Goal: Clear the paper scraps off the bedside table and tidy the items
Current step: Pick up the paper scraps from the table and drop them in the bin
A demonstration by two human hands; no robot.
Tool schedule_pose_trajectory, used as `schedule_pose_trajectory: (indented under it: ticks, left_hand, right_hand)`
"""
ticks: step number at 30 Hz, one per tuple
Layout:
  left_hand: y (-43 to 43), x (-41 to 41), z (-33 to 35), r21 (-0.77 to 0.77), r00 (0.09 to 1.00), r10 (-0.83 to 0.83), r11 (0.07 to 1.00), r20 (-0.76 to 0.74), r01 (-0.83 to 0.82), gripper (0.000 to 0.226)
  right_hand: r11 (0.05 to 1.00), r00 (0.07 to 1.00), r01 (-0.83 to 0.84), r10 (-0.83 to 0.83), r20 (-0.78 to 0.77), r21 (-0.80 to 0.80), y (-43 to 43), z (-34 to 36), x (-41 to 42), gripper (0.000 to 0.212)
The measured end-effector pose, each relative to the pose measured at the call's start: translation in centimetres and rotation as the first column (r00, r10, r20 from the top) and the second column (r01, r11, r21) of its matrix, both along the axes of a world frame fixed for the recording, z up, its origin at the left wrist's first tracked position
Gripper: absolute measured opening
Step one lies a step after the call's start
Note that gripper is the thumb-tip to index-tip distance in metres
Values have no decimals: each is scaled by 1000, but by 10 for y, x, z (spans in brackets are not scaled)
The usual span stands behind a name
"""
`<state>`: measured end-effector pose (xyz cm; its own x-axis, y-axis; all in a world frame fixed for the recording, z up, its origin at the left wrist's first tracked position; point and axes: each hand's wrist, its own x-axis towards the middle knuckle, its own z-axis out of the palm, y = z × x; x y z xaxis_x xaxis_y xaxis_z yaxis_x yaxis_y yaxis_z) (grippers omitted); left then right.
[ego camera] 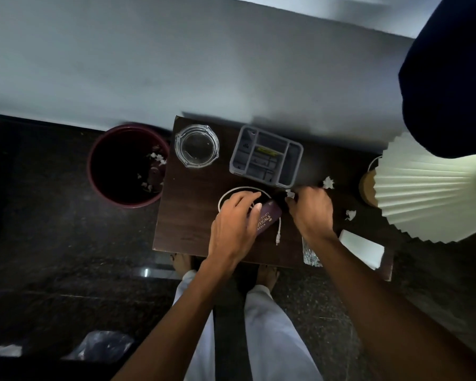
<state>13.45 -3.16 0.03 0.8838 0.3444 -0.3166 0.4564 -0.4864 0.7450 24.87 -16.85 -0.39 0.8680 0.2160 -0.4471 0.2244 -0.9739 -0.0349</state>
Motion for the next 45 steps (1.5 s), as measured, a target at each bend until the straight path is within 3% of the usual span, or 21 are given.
schedule_pose_trajectory:
  ticks: [4,8,14,17,23,29,36,41,45]
  left_hand:
    - [19,-8,-14,10,999,44,999,29,-44,31]
    - [38,-16,-24,-165,968,251,955,-3,-248,26]
    - [64,-26,-28,-507,797,548,626,-256,-593,20]
    - [78,-31,-27,-561,712,622,479,-325,-675,20]
    - [113,-43,-29,-580,591,707,311,-388,-753,24]
    - [162,-57,-34,-594,490,767,181,-413,-784,27]
    - [220,-73,-58,-580,386,774,30,-502,-814,30]
    - [247,-77,-81,-540,345,764,-6,-546,-842,31]
    - [261,-77,-89,-526,310,767,-42,-561,-849,29]
  right_hand:
    - [998,1000,-17,16,-19,-57,4,-6,2,24]
    - [993,1000,-19,19,-1,-116,7,-11,3,26]
    - [998,998,59,-59,28,-29,1,-8,-1,20]
    - [989,983,96,-111,143,112,-7,0,-7,22]
    - [948,928,107,-204,311,301,7,41,-24,18]
    - [788,990,15,-99,102,616,91,64,-61,7]
    - [653,968,230,-81,-236,721,216,7,-87,9]
    - [710,964,177,13,-265,681,286,-42,-96,8]
    - [768,953,210,-24,-301,605,319,-74,-98,8]
